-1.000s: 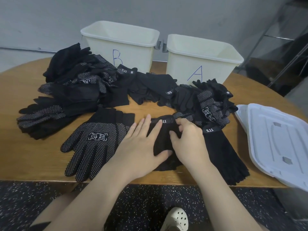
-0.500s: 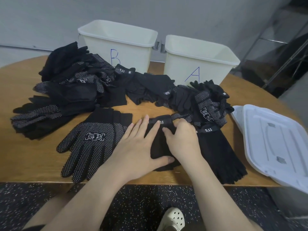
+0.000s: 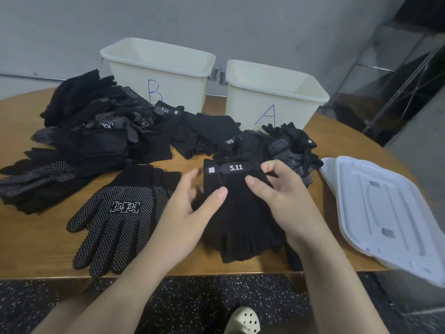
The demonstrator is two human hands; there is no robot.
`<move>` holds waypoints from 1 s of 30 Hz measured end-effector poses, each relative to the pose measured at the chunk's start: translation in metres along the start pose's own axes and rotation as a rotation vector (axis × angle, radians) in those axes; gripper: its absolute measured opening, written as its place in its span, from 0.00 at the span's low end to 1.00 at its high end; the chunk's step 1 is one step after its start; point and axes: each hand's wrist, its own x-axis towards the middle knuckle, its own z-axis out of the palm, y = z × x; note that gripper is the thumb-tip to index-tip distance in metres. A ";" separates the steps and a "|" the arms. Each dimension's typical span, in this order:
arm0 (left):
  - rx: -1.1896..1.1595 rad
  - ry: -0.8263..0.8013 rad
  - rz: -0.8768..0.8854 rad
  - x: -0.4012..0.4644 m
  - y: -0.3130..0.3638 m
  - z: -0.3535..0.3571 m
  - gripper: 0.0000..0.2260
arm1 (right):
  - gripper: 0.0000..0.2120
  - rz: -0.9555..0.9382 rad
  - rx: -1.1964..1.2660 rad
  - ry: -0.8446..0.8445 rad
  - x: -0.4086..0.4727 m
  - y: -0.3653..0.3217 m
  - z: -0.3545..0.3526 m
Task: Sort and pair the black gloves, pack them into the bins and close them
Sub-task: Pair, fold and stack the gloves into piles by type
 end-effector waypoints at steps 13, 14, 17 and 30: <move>-0.052 -0.240 -0.165 -0.001 0.014 0.076 0.16 | 0.04 -0.019 -0.429 0.220 -0.016 0.027 -0.102; -0.031 -0.238 -0.174 0.000 0.012 0.080 0.16 | 0.05 -0.032 -0.476 0.230 -0.015 0.030 -0.105; -0.014 -0.218 -0.195 0.005 0.010 0.086 0.17 | 0.06 -0.095 -0.563 0.294 -0.012 0.034 -0.110; 0.216 -0.132 -0.082 0.006 -0.003 0.092 0.13 | 0.03 -0.104 -0.704 0.347 0.002 0.047 -0.110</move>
